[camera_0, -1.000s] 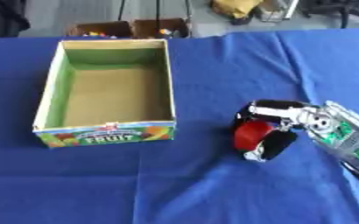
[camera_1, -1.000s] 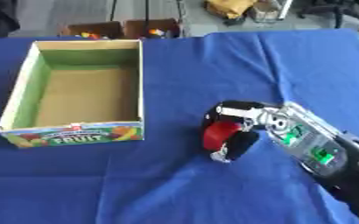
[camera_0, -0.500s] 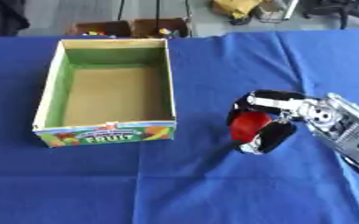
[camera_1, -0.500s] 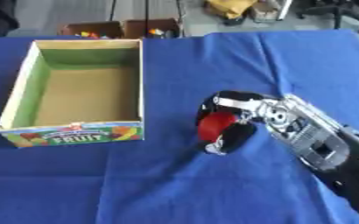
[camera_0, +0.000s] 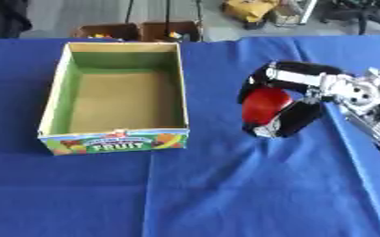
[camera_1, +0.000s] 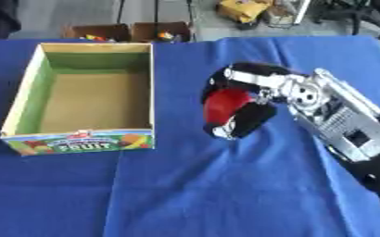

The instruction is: Pick up objects on the table and place them in the box.

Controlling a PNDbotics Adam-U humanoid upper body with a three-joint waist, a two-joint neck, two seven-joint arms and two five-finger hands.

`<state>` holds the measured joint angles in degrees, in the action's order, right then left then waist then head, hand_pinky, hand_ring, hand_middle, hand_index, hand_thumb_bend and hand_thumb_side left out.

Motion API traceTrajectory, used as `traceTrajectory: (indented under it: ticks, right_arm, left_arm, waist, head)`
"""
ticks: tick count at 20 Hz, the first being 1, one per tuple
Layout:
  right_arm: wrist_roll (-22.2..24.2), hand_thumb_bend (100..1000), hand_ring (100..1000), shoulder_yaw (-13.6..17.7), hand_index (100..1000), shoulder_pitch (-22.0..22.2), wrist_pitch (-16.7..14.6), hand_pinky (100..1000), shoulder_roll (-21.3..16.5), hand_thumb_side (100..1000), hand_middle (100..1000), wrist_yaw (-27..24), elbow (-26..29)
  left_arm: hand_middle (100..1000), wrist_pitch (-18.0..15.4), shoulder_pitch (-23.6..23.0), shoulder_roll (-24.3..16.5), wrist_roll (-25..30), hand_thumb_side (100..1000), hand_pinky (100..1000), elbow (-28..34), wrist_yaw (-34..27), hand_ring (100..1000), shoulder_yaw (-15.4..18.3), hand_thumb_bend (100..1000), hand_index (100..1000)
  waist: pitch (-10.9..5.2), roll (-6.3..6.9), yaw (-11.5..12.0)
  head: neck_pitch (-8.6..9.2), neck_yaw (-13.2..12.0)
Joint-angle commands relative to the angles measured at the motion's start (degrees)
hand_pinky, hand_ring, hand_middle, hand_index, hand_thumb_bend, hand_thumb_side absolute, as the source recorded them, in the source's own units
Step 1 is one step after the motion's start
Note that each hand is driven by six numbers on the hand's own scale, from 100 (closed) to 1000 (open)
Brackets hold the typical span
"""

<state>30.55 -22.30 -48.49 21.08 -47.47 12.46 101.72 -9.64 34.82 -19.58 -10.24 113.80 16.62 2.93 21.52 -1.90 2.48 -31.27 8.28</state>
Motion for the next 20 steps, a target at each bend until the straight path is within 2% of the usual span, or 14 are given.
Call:
traceTrajectory:
  ticks: [1,6,11,20]
  right_arm:
    - [-0.17,100,554,1.16,662,-4.14,0.91,488,0.68,100,586,0.38,-0.57]
    - [0.02,100,545,0.84,662,-11.44,0.93,487,5.91,100,578,2.47,-6.98]
    - [-0.66,100,539,1.44,660,-17.08,-0.31,486,11.66,100,573,5.25,-14.46]
    - [-4.96,100,532,3.96,656,-23.45,-4.12,481,22.57,100,569,13.51,-29.48]
  left_arm:
    - [764,0.02,0.5,-1.28,0.33,1000,789,0.8,-0.3,892,-0.18,100,813]
    - [764,-0.04,0.46,-1.37,0.56,1000,788,0.8,-0.43,891,-0.34,100,813]
    - [764,-0.21,0.68,-1.36,0.69,1000,788,0.8,-0.64,890,-0.54,100,812]
    - [763,-0.47,1.65,-0.86,1.25,1000,785,0.8,-1.08,891,-1.1,100,811]
  waist:
    - [-1.75,-0.15,0.23]
    - [-2.46,-0.72,1.4]
    - [-2.65,-1.4,3.06]
    - [-1.4,-2.73,6.67]
  head:
    - [-0.44,0.36]
    - [-0.54,1.46]
    - [0.14,2.7]
    - [2.56,6.08]
